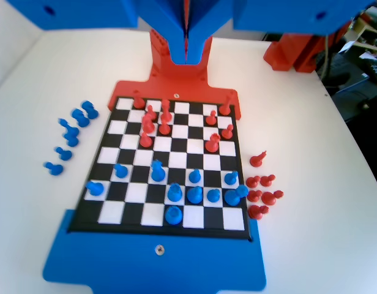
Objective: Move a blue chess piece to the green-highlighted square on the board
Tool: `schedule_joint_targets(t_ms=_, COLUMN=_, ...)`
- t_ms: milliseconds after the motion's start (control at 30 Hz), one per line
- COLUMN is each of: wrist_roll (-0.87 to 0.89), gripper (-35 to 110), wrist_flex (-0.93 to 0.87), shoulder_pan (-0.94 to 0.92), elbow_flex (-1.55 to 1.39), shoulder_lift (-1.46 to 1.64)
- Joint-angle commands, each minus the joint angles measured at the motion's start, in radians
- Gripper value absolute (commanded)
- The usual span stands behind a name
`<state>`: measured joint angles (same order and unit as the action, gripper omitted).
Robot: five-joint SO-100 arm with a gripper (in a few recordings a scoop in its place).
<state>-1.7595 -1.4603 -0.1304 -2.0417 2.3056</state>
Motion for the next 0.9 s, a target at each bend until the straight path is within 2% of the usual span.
schedule_joint_targets(t_ms=0, wrist_roll=-0.041, gripper=2, wrist_flex=0.051, shoulder_pan=-0.052, elbow_flex=-0.057, shoulder_lift=-0.011)
schedule_joint_targets(t_ms=867, wrist_roll=-0.121, gripper=4, wrist_flex=0.388, shoulder_pan=-0.117, elbow_flex=-0.38, shoulder_lift=-0.206)
